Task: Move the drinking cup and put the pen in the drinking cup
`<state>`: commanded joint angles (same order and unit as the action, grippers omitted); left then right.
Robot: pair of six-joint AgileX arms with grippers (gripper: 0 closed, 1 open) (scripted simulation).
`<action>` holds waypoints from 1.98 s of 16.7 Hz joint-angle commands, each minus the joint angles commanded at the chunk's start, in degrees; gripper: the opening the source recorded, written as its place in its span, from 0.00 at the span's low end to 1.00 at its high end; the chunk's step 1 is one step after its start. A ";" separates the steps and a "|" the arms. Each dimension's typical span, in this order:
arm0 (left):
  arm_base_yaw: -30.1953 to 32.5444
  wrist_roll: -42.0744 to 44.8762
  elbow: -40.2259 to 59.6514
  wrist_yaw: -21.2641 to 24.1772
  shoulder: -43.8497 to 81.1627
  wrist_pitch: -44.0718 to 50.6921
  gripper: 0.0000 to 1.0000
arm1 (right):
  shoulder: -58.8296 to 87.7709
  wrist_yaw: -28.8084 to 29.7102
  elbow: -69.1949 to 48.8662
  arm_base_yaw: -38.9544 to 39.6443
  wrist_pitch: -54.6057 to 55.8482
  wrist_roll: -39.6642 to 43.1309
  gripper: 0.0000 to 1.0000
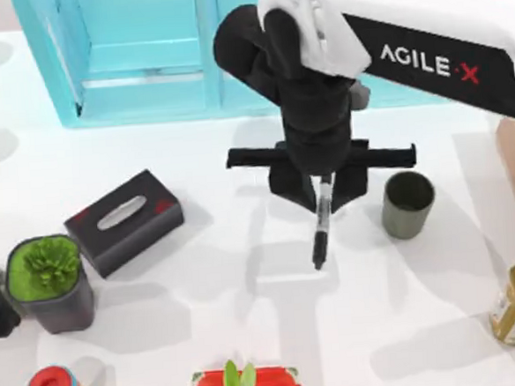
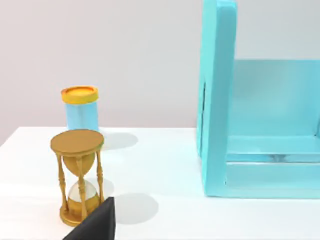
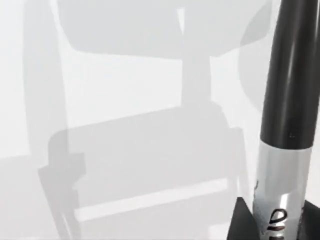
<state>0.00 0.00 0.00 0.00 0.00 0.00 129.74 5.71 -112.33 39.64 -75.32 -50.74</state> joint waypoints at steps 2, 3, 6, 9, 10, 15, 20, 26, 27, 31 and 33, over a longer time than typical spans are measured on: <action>0.00 0.00 0.00 0.00 0.00 0.00 1.00 | -2.15 0.00 1.75 0.65 -0.59 -0.70 0.00; 0.00 0.00 0.00 0.00 0.00 0.00 1.00 | -3.44 -0.02 2.73 1.07 -0.96 -1.15 0.00; 0.00 0.00 0.00 0.00 0.00 0.00 1.00 | -6.91 -0.13 5.39 2.33 -1.94 -2.41 0.00; 0.00 0.00 0.00 0.00 0.00 0.00 1.00 | -7.53 -0.16 5.87 2.54 -2.06 -2.60 0.00; 0.00 0.00 0.00 0.00 0.00 0.00 1.00 | -7.53 -0.16 5.87 2.54 -2.06 -2.60 0.00; 0.00 0.00 0.00 0.00 0.00 0.00 1.00 | -6.79 1.61 8.42 2.49 0.18 -1.10 0.00; 0.00 0.00 0.00 0.00 0.00 0.00 1.00 | -8.96 9.99 17.45 4.00 14.92 5.82 0.00; 0.00 0.00 0.00 0.00 0.00 0.00 1.00 | -15.77 25.03 32.38 7.06 45.62 18.96 0.00; 0.00 0.00 0.00 0.00 0.00 0.00 1.00 | -17.12 27.80 35.19 7.65 51.51 21.47 0.00; 0.00 0.00 0.00 0.00 0.00 0.00 1.00 | -22.72 38.98 46.72 10.09 75.75 31.80 0.00; 0.00 0.00 0.00 0.00 0.00 0.00 1.00 | -25.52 44.45 52.42 11.30 87.79 36.93 0.00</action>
<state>0.00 0.00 0.00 0.00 0.00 0.00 104.22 50.16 -59.90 50.93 12.48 -13.82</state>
